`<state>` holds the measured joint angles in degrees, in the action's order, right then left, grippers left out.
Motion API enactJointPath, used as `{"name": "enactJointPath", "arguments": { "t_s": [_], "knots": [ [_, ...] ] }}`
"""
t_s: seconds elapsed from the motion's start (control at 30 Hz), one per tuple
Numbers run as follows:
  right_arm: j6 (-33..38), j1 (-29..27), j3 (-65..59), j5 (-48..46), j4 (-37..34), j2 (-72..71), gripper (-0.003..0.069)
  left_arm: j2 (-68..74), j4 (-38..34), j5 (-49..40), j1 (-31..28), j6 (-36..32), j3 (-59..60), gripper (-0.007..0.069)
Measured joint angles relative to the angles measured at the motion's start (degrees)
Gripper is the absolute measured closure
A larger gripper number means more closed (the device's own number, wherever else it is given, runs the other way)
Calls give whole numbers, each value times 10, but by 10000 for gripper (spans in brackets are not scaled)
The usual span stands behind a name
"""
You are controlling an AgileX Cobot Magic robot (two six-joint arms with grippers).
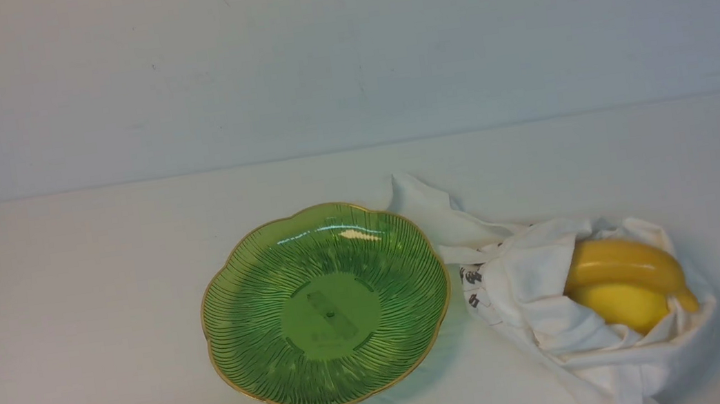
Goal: Take the fruit out of the cloth bag on the white table and place them on a plate.
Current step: 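Reach into the bag and grasp the banana with the right gripper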
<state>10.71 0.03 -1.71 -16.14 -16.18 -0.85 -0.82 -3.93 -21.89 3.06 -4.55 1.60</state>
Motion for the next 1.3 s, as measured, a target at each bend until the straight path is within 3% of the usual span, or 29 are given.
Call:
{"name": "enactJointPath", "arguments": {
  "t_s": [0.07,0.2,0.23,0.3,0.43,0.53,0.63,0.7,0.77,0.87,1.1,1.3],
  "knots": [
    [-22,0,0,43,-71,0,673,0,0,0,0,0,0,632],
    [-73,0,0,165,-295,0,673,0,0,0,0,0,0,632],
    [-73,0,0,170,-304,0,673,0,0,0,0,0,0,632],
    [-67,0,0,213,-393,0,673,0,0,0,0,0,0,632],
    [-38,0,0,256,-487,0,673,0,0,0,0,0,0,632],
    [-31,0,0,277,-516,0,673,0,0,0,0,0,0,632],
    [5,0,21,257,-483,0,673,0,0,0,0,0,0,632],
    [78,0,106,170,-381,11,673,0,0,0,0,0,0,632],
    [95,0,132,144,-354,24,673,0,0,0,0,0,0,632],
    [141,0,249,8,-240,139,673,0,0,0,0,0,0,632],
    [152,0,421,-254,-54,444,673,0,0,0,0,0,0,632],
    [154,2,496,-304,-27,627,641,0,0,0,0,0,0,632]
  ]
}}
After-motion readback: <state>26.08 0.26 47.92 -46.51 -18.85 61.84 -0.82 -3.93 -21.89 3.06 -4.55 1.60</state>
